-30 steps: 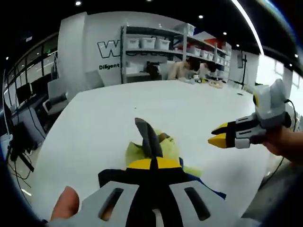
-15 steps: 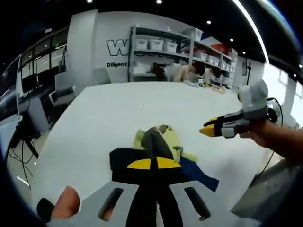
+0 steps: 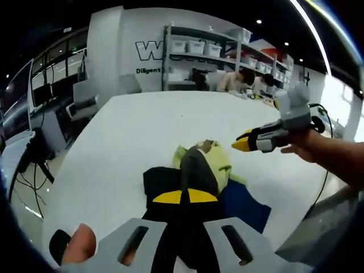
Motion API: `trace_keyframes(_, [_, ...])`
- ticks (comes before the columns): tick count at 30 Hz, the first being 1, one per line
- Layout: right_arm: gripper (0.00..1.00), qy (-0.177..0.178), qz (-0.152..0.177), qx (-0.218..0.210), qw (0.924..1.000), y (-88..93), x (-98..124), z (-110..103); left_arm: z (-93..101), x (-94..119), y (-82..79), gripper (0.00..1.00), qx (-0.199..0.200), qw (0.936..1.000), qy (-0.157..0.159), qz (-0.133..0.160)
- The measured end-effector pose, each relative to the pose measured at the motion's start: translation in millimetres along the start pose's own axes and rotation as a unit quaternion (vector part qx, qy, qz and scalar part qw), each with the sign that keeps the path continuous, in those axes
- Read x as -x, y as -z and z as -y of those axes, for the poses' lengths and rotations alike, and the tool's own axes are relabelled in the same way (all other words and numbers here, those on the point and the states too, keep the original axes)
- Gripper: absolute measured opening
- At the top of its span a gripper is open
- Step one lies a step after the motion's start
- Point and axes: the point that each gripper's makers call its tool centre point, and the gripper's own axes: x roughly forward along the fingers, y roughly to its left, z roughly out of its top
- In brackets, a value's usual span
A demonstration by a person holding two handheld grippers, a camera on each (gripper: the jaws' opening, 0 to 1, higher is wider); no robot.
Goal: Fold the garment on the visible template until the final outline fits inside the template.
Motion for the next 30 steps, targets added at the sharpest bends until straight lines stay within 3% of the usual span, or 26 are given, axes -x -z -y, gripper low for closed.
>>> trace_keyframes(7, [0.17,-0.011,-0.012,-0.004,0.9999,0.8,-17.9,4.5,-5.7,0.8,7.4,0.0,0.007,0.9999,-0.006,-0.009])
trace_keyframes(16, [0.16,-0.042,-0.018,-0.022,0.9987,0.2,-35.4,-4.7,-13.9,0.2,15.5,0.0,0.014,0.9994,-0.017,-0.026])
trace_keyframes(22, [0.16,-0.094,-0.003,-0.07,0.9931,-6.6,-37.1,-22.5,-15.0,-0.4,24.0,0.0,0.019,0.9987,-0.019,-0.042])
trace_keyframes(26, [0.16,-0.092,-0.011,-0.073,0.993,-2.0,-43.1,-21.7,-16.1,-0.5,23.3,0.0,0.018,0.9988,-0.021,-0.041])
trace_keyframes(30, [0.16,-0.098,-0.012,-0.114,0.9887,-0.3,-44.9,-19.6,-19.3,-0.4,25.9,0.0,0.024,0.9984,-0.025,-0.045])
